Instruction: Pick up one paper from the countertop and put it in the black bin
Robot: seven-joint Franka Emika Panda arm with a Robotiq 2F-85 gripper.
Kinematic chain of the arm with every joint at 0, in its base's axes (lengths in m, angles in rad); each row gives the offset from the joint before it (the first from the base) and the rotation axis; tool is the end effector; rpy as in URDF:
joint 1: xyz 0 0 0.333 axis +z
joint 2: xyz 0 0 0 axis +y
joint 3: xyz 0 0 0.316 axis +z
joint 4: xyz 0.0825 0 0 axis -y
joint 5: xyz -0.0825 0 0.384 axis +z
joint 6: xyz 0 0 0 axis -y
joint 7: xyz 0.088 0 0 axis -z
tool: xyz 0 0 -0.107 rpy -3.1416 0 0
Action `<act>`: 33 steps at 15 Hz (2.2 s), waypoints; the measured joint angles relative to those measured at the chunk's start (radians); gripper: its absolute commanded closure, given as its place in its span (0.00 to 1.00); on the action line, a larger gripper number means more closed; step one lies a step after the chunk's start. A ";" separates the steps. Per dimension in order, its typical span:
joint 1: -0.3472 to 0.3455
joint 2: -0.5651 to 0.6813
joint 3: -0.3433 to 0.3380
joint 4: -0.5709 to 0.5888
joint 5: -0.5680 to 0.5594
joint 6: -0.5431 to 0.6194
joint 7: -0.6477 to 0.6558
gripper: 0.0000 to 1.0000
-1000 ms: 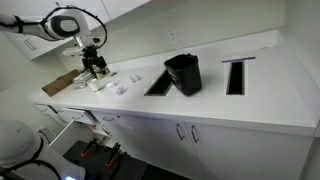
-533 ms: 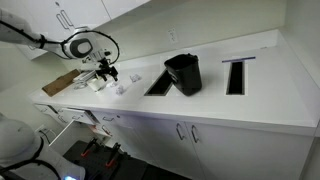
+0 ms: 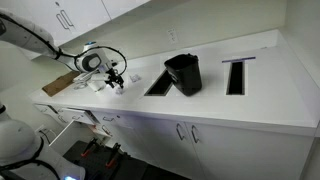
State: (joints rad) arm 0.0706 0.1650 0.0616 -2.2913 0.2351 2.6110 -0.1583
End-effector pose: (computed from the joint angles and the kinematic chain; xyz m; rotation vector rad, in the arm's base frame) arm 0.5391 0.0665 0.2936 -2.9871 -0.1420 -0.2327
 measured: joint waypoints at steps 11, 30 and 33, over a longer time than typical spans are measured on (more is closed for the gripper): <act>-0.008 0.030 0.008 0.041 0.000 0.004 0.000 1.00; -0.213 -0.489 -0.060 0.018 -0.766 -0.411 0.840 0.99; -0.252 -0.514 -0.048 0.015 -0.869 -0.406 0.915 0.97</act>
State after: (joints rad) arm -0.1813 -0.3492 0.0139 -2.2766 -0.6336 2.2046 0.7571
